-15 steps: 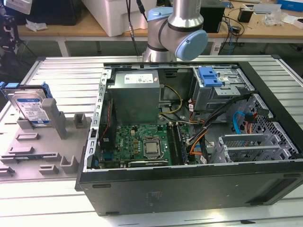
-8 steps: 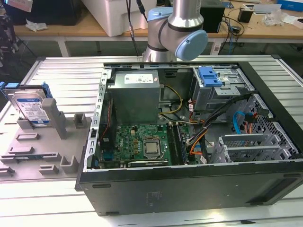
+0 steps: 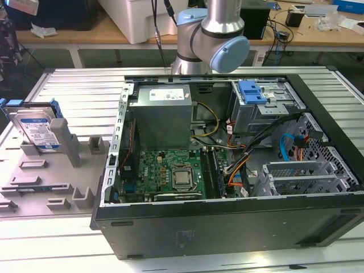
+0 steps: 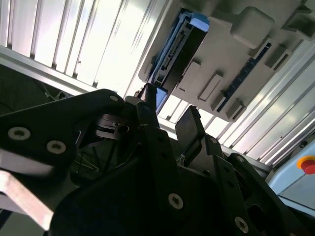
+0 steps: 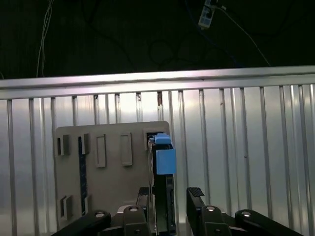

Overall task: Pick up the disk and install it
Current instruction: 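Pick up the disk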

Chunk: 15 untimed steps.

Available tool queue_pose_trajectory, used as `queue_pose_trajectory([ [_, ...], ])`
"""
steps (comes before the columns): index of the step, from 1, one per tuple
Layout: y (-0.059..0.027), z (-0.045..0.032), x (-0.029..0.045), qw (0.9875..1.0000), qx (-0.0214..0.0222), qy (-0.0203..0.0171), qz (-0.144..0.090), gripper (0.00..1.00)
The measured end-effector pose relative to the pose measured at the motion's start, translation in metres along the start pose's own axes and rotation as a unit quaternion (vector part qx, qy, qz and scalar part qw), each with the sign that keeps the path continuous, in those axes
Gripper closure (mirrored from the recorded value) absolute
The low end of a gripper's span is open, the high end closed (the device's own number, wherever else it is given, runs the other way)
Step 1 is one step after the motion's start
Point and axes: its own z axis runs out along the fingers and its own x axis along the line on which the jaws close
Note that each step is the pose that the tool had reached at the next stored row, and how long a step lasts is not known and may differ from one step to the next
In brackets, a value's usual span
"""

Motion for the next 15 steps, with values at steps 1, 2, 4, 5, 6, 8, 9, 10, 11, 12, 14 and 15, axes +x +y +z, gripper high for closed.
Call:
queue_pose_trajectory([
  [1,0.0013,0.0009,-0.0023,1.0,0.0,0.0005,0.0,0.56],
  [2,0.0025,0.0016,-0.0042,1.0,0.0001,0.0008,0.0,0.56],
  [4,0.0053,0.0033,-0.0083,1.0,0.0002,0.0013,0.0,0.56],
  [5,0.0068,0.0042,-0.0102,1.0,0.0003,0.0016,0.0,0.56],
  [6,0.0089,0.0054,-0.0124,1.0,0.0003,0.0021,0.0,0.56],
  [8,0.0126,0.0074,-0.0146,1.0,0.0003,0.0032,-0.001,0.56],
  [9,0.014,0.0082,-0.0148,1.0,0.0003,0.0036,-0.003,0.56],
  [10,0.0148,0.0088,-0.0147,1.0,0.0003,0.0041,-0.004,0.56],
  [11,0.0151,0.0091,-0.0146,1.0,0.0003,0.0047,-0.006,0.56],
  [12,0.0151,0.0092,-0.0145,1.0,0.0002,0.005,-0.007,0.56],
  [14,0.0152,0.0093,-0.0145,1.0,0.0003,0.0059,-0.007,0.56],
  [15,0.0152,0.0094,-0.0143,1.0,0.0003,0.0062,-0.008,0.56],
])
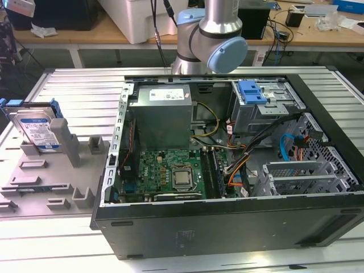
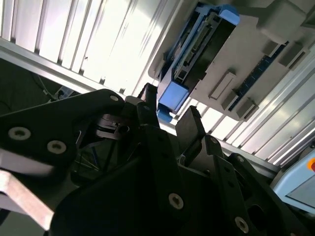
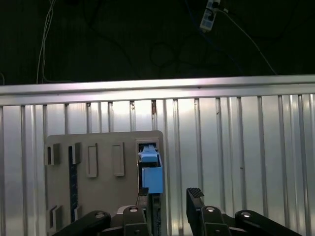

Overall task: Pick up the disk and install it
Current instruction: 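Pick up the disk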

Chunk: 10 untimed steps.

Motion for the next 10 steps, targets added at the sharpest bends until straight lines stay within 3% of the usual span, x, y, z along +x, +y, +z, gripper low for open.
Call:
queue_pose_trajectory([
  [6,-0.0006,0.0009,0.0074,1.0,0.0001,0.0006,0.0,0.56],
  [10,-0.0007,0.0009,0.0076,1.0,0.0001,0.0006,0.0,0.56],
])
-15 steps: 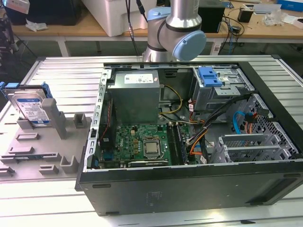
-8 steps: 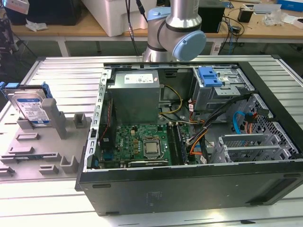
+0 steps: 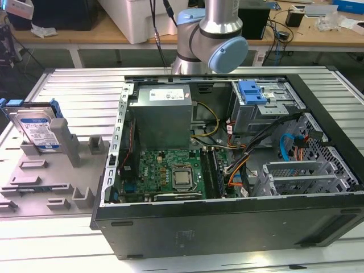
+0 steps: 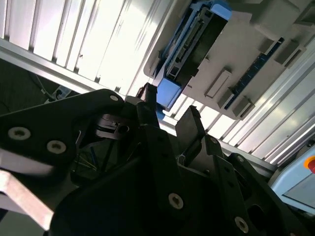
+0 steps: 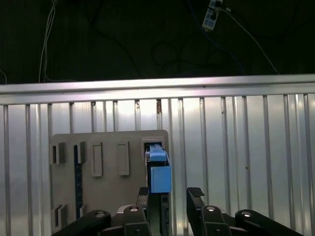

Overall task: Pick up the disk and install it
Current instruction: 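Pick up the disk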

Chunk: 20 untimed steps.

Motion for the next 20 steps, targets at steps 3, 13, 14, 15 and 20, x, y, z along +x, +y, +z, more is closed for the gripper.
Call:
queue_pose_trajectory([
  [3,-0.0015,0.0,0.001,1.0,0.0001,0.0,0.0,0.56],
  [13,-0.0047,0.0065,0.0047,1.0,0.0007,0.0,0.0,0.56],
  [14,-0.0048,0.0086,0.0051,1.0,0.0012,0.0,-0.001,0.56],
  [15,-0.0049,0.0094,0.0052,1.0,0.0014,0.0,-0.001,0.56],
  [20,-0.0052,0.0154,0.0068,1.0,0.0024,0.0001,-0.002,0.56],
])
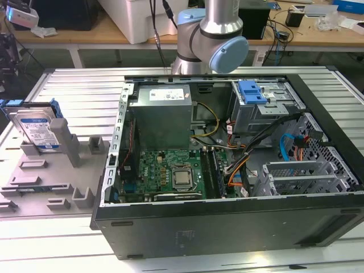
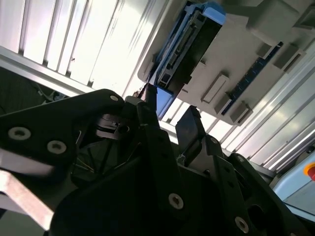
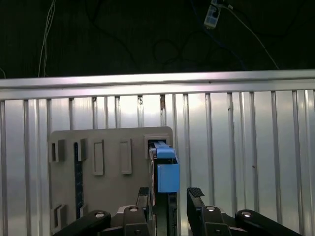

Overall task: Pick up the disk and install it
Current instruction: 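Pick up the disk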

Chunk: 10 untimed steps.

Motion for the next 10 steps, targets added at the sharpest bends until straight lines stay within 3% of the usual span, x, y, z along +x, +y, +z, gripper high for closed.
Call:
queue_pose_trajectory([
  [10,0.0014,0.0097,0.0007,1.0,0.0042,0.0,-0.004,0.56],
])
